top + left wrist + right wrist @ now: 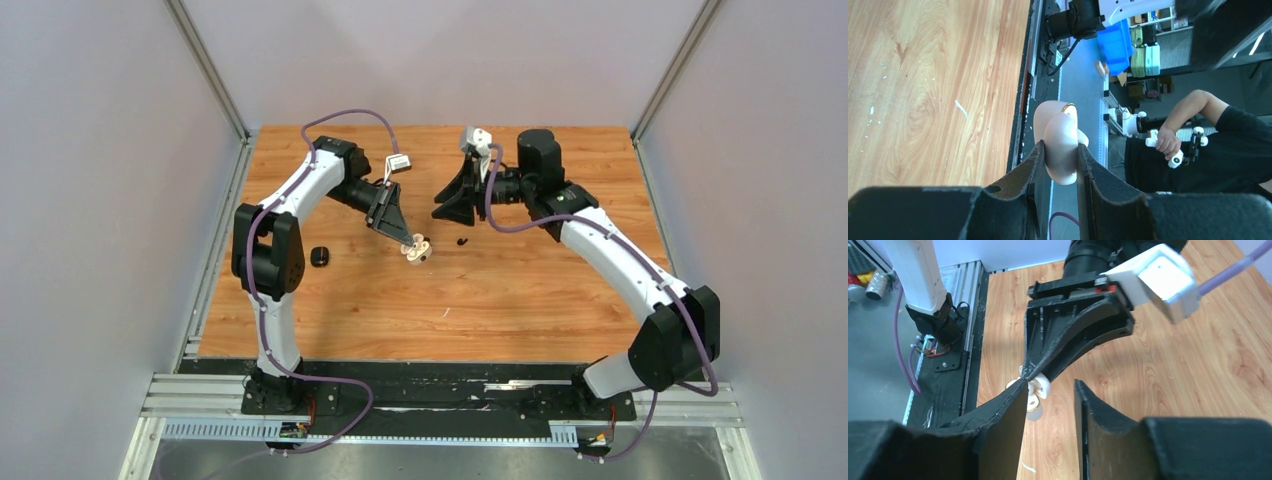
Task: Insert the wireless bluetooth earbuds into the charging case
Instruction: Place the earbud in the charging case.
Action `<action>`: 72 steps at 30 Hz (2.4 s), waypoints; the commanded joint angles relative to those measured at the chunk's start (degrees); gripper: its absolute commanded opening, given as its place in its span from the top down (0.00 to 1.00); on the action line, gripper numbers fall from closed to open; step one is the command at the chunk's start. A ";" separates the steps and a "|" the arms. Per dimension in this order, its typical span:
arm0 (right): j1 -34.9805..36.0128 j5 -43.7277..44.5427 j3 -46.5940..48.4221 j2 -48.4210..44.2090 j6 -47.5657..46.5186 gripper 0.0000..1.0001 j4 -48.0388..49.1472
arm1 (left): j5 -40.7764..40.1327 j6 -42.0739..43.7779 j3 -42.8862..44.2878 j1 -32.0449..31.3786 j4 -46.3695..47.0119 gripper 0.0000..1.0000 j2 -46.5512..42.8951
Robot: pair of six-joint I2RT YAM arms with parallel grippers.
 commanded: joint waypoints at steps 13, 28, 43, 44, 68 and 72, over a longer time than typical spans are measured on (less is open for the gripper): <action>15.11 21.18 -10.18 -7.78 -23.59 0.60 1.50 | 3.63 -3.47 0.09 -0.35 -3.21 1.00 -2.14; 15.68 17.82 -8.60 -4.72 -29.07 0.65 -4.56 | 3.36 -2.94 0.18 -0.35 -3.51 1.00 -2.70; 15.70 17.66 -6.19 -1.16 -29.14 0.74 -6.64 | 2.62 -1.55 0.14 -0.35 -4.21 1.00 -2.98; 15.69 17.59 -6.04 -1.05 -29.05 0.76 -6.69 | 2.27 -1.20 0.21 -0.35 -4.44 1.00 -2.98; 16.48 22.59 0.57 -4.18 -53.08 1.00 -25.74 | -12.38 -19.14 -1.53 -0.35 9.31 1.00 -4.52; 17.67 27.24 1.34 -3.86 -61.35 1.00 -29.63 | -15.21 -22.90 -1.86 -0.35 11.52 1.00 -4.73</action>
